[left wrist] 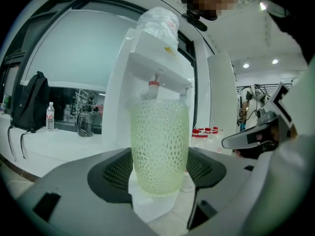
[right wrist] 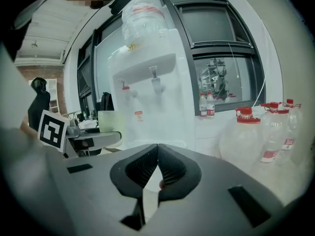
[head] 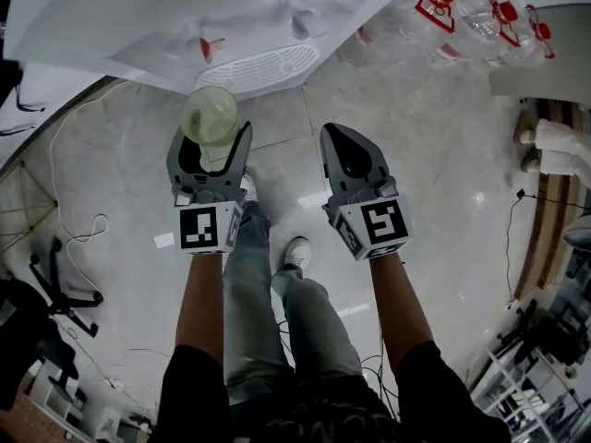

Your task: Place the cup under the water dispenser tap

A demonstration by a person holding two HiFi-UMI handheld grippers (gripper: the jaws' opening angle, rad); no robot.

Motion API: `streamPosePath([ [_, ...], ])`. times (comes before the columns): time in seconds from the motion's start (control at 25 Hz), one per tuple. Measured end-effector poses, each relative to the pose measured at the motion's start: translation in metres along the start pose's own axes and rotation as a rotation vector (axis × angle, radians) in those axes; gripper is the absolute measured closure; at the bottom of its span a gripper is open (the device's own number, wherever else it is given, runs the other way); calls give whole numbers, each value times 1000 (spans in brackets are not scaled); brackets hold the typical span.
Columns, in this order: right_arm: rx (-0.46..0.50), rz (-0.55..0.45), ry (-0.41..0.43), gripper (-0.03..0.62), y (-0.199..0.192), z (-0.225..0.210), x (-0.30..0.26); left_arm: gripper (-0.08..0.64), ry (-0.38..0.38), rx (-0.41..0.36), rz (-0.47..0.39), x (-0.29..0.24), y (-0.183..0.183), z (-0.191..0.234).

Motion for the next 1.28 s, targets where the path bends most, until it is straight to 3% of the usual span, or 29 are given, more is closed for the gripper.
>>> streamPosePath([
  [0.64,34,-41,16,577,-33,9,-67,216,47,-25,-86,-45,-31,40],
  [0.88,27,-61,17,577,-36,9,-73,216,44,-55,-67,-54,-31,49],
  [1.0,15,-97,19,577,-32,13,-76,216,54,-27,-48,-56,-35,53],
  [1.28,1,-27,11,577,-44,9,-79,215,37,-37,-25,-67,-39,51],
])
Point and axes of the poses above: the fingertips, and each gripper's own axes: x backward along the fingers, z to its left, y out of its top, the point moved 5 cm from there along x, backward along the fingers, and after that the axes turned 15 degrees about -y, right-handed, at the moved point
